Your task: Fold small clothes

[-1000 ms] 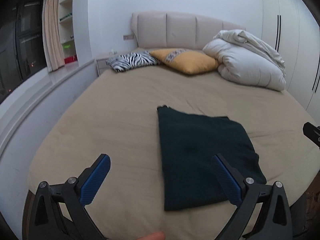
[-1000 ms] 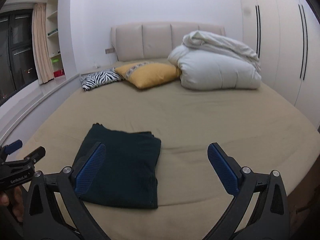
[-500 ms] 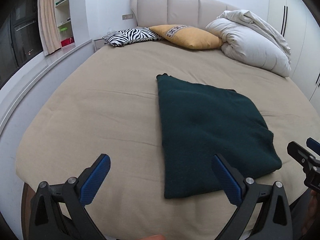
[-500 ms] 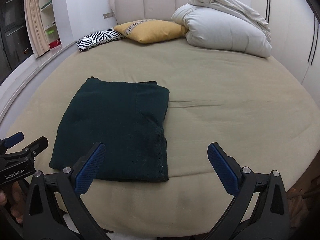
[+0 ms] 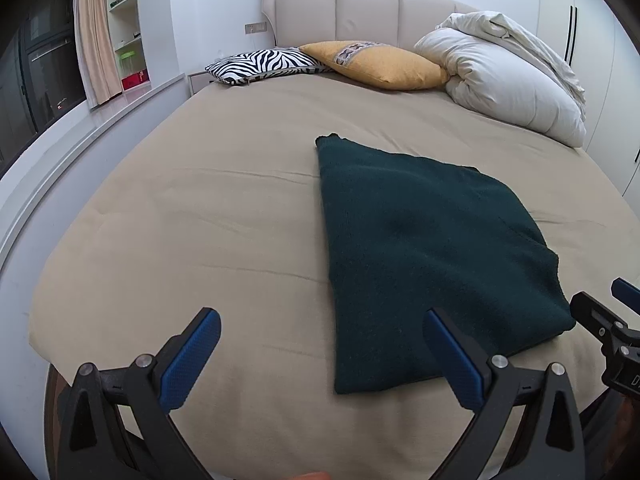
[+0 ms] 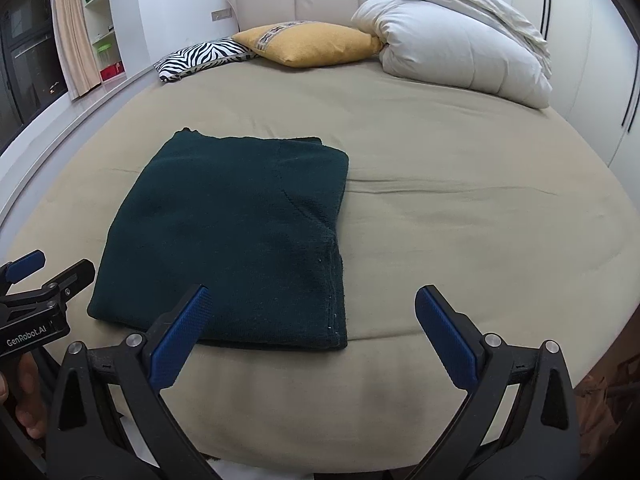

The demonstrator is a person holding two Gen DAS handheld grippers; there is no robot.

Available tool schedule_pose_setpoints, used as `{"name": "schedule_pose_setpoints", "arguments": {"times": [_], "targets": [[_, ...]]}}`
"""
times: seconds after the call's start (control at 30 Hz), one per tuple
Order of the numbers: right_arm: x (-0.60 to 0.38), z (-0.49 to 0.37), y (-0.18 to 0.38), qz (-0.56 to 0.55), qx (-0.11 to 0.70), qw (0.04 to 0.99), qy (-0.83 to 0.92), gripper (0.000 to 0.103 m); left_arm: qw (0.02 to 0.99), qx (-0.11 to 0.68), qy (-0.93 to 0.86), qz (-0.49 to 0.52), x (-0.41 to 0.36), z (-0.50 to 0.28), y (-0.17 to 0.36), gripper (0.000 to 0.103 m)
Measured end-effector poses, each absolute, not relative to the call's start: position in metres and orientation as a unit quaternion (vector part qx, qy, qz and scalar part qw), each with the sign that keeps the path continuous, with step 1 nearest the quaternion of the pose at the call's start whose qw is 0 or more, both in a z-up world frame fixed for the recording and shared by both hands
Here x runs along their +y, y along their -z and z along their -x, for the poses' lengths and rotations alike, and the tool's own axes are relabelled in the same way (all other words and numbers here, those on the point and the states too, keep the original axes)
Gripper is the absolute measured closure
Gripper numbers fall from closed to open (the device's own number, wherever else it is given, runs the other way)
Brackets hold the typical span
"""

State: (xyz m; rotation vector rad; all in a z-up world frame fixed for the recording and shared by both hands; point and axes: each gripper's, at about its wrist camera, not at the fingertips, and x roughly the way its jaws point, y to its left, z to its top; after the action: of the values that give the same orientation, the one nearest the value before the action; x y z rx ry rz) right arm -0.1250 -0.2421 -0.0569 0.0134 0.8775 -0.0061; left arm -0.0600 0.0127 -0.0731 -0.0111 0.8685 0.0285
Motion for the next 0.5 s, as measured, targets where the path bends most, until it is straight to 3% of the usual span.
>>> {"name": "schedule_pose_setpoints", "arguments": {"times": [0.5], "targets": [[-0.2358, 0.1245, 0.0569, -0.005, 0.429, 0.903, -0.008, 0.0, 0.907, 0.422, -0.014, 0.005, 0.0135, 0.0607, 0.0747, 0.0]]}}
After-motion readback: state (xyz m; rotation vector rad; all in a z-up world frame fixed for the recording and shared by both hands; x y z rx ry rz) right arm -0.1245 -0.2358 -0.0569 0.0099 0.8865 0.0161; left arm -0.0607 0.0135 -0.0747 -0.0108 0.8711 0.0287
